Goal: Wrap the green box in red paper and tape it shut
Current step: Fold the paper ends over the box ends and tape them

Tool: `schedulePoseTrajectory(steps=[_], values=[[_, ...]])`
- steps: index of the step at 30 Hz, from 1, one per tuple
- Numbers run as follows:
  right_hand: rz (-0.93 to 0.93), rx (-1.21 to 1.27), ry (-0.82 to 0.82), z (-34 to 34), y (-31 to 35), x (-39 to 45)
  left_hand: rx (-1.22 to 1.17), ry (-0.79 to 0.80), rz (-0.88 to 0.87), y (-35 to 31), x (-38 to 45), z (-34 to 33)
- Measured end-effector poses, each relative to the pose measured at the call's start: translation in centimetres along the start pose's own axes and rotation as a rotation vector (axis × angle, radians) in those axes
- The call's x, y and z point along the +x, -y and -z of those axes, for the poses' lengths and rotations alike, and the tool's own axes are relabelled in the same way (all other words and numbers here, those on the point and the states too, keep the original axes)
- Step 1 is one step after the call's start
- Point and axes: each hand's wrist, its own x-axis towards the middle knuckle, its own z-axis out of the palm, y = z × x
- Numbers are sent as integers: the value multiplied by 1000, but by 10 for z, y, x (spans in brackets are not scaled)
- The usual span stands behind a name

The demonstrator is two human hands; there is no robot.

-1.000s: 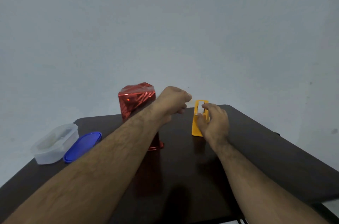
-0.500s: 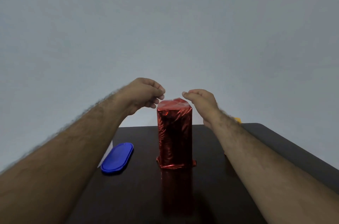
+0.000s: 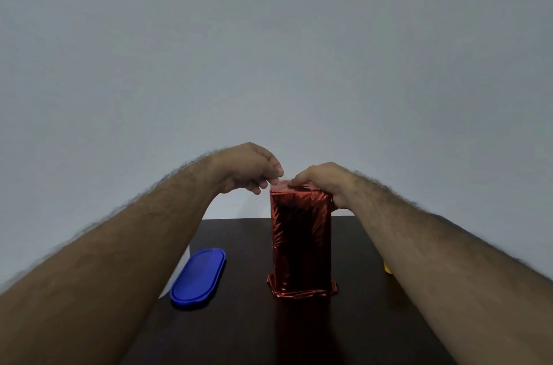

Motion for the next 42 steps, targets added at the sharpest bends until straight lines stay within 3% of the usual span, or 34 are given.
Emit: schedulePoseTrajectory(steps=[8, 22, 34, 42], values=[[-8, 179, 21, -6, -8, 11, 88, 79, 32, -1, 17, 5], [22, 204, -29, -5, -12, 9, 220, 174, 102, -12, 30, -4], [29, 188, -49, -5, -11, 3, 570, 50, 98, -28, 36, -15], [33, 193, -61, -8, -12, 2, 652, 11, 125, -37, 35, -19]])
